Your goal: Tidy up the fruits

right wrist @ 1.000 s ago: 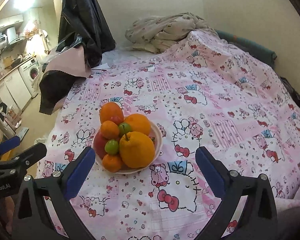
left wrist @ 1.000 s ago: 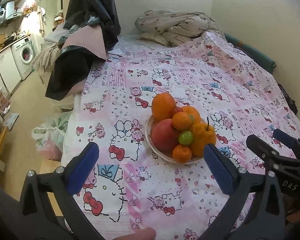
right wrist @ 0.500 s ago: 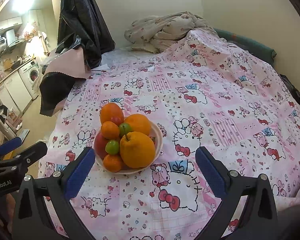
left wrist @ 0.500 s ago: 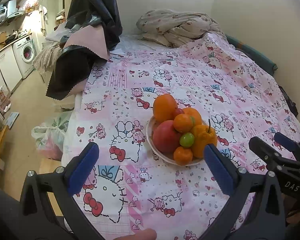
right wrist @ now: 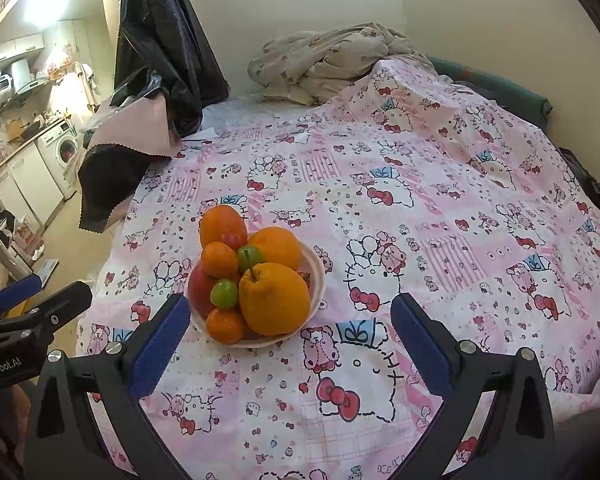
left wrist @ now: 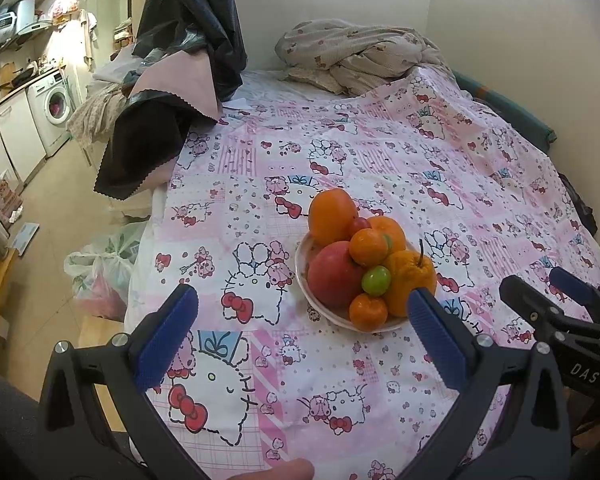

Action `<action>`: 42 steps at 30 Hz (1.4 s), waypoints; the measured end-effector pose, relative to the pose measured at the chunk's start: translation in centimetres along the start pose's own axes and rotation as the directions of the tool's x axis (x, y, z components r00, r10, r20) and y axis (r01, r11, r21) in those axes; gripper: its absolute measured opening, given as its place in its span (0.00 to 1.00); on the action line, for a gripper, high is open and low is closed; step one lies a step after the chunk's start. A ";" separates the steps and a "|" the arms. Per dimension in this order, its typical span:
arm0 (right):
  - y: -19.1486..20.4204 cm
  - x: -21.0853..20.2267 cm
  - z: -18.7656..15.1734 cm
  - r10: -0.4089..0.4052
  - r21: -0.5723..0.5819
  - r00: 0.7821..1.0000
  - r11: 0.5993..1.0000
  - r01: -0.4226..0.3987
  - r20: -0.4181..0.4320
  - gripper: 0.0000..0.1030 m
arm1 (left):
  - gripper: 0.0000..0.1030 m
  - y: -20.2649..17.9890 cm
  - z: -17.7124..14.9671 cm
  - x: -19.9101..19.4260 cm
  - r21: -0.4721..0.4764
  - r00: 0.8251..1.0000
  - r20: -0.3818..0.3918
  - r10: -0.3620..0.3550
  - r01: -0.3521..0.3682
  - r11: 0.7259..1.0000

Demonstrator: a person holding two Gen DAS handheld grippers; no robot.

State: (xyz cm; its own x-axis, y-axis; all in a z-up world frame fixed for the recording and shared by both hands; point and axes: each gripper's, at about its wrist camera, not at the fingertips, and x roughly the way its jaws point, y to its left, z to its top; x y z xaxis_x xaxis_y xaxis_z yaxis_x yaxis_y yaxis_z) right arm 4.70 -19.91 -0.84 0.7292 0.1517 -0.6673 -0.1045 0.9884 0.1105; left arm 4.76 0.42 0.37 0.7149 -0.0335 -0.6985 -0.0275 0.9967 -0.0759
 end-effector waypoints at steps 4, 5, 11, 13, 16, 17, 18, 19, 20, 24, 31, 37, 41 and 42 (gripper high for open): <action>0.0 0.1 -0.1 -0.008 -0.004 1.000 1.000 0.008 0.000 0.99 | 1.00 0.0 -0.1 0.0 0.000 1.000 0.002 0.002 -0.002 1.000; 0.0 0.0 -0.1 -0.005 -0.003 1.000 1.000 0.005 0.000 0.99 | 1.00 -0.1 -0.1 0.0 0.000 1.000 0.002 0.002 -0.002 1.000; -0.1 0.0 -0.1 -0.002 -0.006 1.000 1.000 0.002 0.002 0.99 | 1.00 0.0 -0.2 0.1 -0.001 1.000 0.000 0.004 -0.004 1.000; 0.0 0.1 -0.1 0.000 -0.005 1.000 1.000 0.000 0.001 0.99 | 1.00 0.0 -0.2 0.2 -0.002 1.000 0.000 0.004 -0.004 1.000; 0.0 0.1 -0.1 0.000 -0.005 1.000 1.000 0.000 0.001 1.00 | 1.00 0.0 -0.2 0.2 -0.002 1.000 -0.003 0.005 -0.005 1.000; 0.0 0.1 0.0 0.001 -0.005 1.000 1.000 -0.001 0.001 0.99 | 1.00 0.0 -0.2 0.2 -0.002 1.000 -0.002 0.006 -0.006 1.000; -0.1 0.1 -0.1 0.002 -0.004 1.000 1.000 -0.002 0.001 0.99 | 1.00 0.0 -0.2 0.2 -0.001 1.000 -0.002 0.006 -0.006 1.000; 0.0 0.1 0.0 0.000 -0.005 1.000 1.000 0.000 0.001 0.99 | 1.00 0.0 -0.2 0.2 -0.001 1.000 -0.001 0.006 -0.006 1.000; 0.0 0.1 0.0 0.001 -0.005 1.000 1.000 -0.001 0.001 0.99 | 1.00 0.0 -0.2 0.2 -0.001 1.000 -0.001 0.005 -0.005 1.000; 0.0 0.1 0.0 -0.003 -0.007 1.000 1.000 0.003 0.000 0.99 | 1.00 0.0 -0.2 0.2 -0.002 1.000 -0.002 0.006 -0.006 1.000; 0.0 0.1 0.0 -0.003 -0.008 1.000 1.000 0.003 -0.001 0.99 | 1.00 0.0 -0.3 0.2 -0.003 1.000 -0.002 0.002 -0.002 1.000; 0.1 0.2 0.0 -0.002 -0.008 1.000 1.000 0.002 -0.002 0.99 | 1.00 0.0 -0.3 0.2 -0.004 1.000 -0.002 0.002 -0.002 1.000; 0.1 0.2 0.0 -0.002 -0.009 1.000 1.000 0.002 -0.001 0.99 | 1.00 0.0 -0.2 0.2 -0.004 1.000 -0.002 0.002 -0.002 1.000; 0.1 0.2 0.0 -0.002 -0.009 1.000 1.000 0.002 -0.001 0.99 | 1.00 0.0 -0.2 0.2 -0.004 1.000 -0.002 0.004 -0.004 1.000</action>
State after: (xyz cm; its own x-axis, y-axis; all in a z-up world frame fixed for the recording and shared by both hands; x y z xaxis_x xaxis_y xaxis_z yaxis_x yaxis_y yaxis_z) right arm 4.82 -19.77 -0.95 0.7286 0.1495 -0.6684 -0.1089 0.9888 0.1024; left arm 4.72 0.38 0.08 0.7136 -0.0299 -0.7000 -0.0328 0.9966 -0.0759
